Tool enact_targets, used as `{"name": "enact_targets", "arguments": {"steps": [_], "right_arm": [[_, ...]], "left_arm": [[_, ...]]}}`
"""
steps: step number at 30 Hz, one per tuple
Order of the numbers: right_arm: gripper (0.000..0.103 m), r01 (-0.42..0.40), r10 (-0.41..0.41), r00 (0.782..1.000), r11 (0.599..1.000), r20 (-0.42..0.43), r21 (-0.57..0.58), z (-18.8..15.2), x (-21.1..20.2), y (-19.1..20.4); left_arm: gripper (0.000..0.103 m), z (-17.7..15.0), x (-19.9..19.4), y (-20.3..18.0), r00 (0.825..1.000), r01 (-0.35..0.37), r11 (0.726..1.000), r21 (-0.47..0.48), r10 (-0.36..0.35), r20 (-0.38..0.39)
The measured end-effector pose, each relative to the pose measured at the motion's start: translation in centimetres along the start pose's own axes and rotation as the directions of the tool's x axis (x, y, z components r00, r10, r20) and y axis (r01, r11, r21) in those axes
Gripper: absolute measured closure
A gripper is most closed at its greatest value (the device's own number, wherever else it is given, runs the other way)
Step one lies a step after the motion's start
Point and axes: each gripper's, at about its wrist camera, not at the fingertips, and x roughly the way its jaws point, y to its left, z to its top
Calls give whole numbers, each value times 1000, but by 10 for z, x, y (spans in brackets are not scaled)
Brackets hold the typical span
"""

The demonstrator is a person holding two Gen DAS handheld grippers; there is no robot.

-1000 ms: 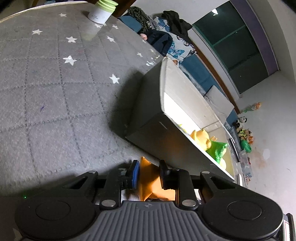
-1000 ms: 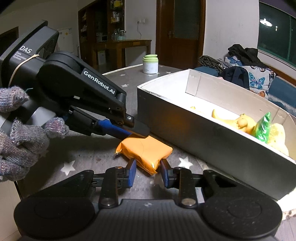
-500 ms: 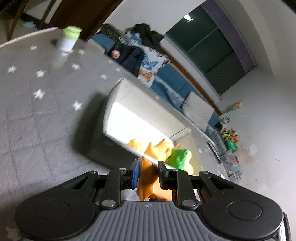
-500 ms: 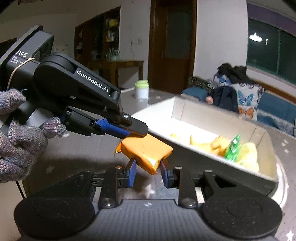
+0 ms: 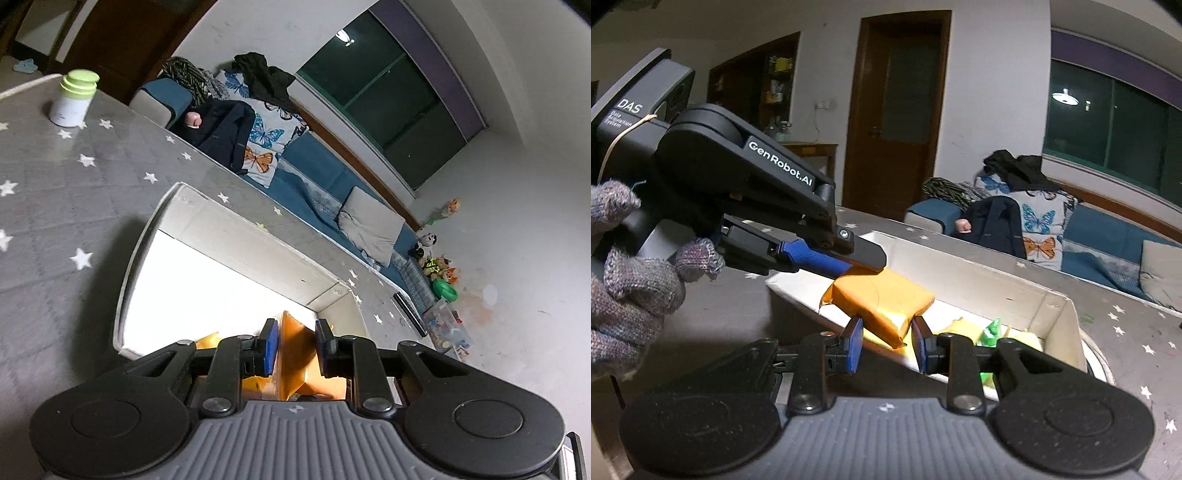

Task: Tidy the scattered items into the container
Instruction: 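Lift the orange block into the box and open the left tool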

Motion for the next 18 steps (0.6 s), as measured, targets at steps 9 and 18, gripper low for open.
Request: {"name": "enact_targets", "arguments": {"steps": [9, 18], "right_arm": [[75, 30, -29, 998, 999, -51, 13, -2, 26, -17], [73, 13, -11, 997, 1000, -79, 19, -2, 33, -25]], "left_arm": [[80, 5, 33, 13, 1000, 2, 999, -32, -3, -26], [80, 0, 40, 19, 999, -16, 999, -46, 14, -38]]}}
